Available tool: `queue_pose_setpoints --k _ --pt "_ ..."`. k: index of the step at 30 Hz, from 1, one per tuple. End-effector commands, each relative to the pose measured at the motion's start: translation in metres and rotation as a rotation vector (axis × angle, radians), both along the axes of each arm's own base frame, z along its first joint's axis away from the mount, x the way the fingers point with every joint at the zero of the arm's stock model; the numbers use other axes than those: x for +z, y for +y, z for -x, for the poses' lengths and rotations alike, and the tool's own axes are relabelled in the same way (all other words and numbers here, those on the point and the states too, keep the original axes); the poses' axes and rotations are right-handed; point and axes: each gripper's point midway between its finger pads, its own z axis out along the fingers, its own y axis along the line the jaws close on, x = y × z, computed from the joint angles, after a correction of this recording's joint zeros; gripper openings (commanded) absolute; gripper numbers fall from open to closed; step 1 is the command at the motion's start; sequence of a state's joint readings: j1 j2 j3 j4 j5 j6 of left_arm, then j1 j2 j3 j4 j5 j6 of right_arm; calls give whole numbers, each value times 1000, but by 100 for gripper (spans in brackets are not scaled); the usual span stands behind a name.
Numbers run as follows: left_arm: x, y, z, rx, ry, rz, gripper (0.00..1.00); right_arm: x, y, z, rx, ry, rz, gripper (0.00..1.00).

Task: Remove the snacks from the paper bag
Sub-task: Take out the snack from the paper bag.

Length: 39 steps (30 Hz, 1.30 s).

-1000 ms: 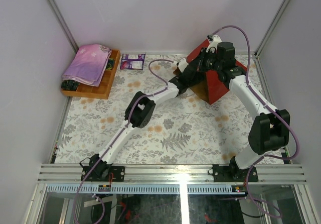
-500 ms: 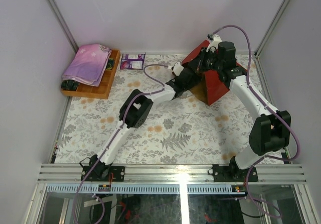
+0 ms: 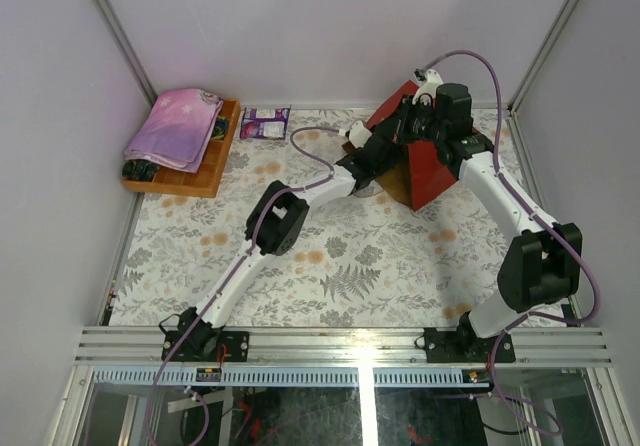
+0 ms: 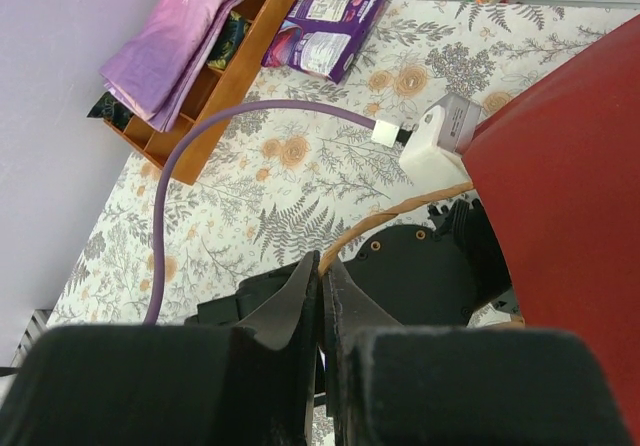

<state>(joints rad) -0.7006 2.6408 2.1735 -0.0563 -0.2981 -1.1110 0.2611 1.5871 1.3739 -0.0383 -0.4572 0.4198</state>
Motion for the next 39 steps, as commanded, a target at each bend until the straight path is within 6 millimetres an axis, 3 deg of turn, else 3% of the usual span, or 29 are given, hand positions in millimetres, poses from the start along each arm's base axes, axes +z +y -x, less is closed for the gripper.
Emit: queue_pose_setpoints --k 1,7,9,10,11,12,16,20,24,25,27,30,35,36,37,39 --pt "-46 7 4 -16 81 -49 64 60 12 19 74 -153 -84 0" --pt "-28 11 -3 -43 49 -19 40 64 15 22 92 -159 -106 0" --pt "-22 13 -8 -47 37 -7 24 66 16 25 103 -170 -116 0" --pt "-21 15 -9 -48 38 -3 9 68 16 26 106 -178 -120 0" --pt "-20 18 -11 -42 42 0 1 69 16 27 109 -183 -122 0" --pt "-19 20 -13 -43 39 5 0 72 16 28 110 -190 -125 0" --pt "-12 32 -18 -61 26 -4 0 77 16 31 116 -208 -130 0" --pt "10 53 -10 -47 -46 -63 0 79 16 33 117 -215 -133 0" --pt "36 72 12 -51 -95 -91 0 82 14 31 102 -225 -134 0" --pt "33 78 24 -60 -85 -101 0 83 14 30 100 -227 -135 0" --pt "49 86 39 -67 -103 -100 0 83 14 27 90 -226 -136 0" --pt "56 103 61 -56 -109 -122 0 80 14 23 80 -219 -140 0" --pt "59 134 79 -34 -101 -204 0 70 19 17 92 -189 -159 0" --pt "54 137 81 -43 -91 -225 6 68 20 16 93 -184 -161 0" --pt "50 139 82 -48 -81 -245 25 66 20 16 95 -180 -161 0" --pt "41 143 83 -65 -66 -281 47 63 20 15 95 -173 -161 0"
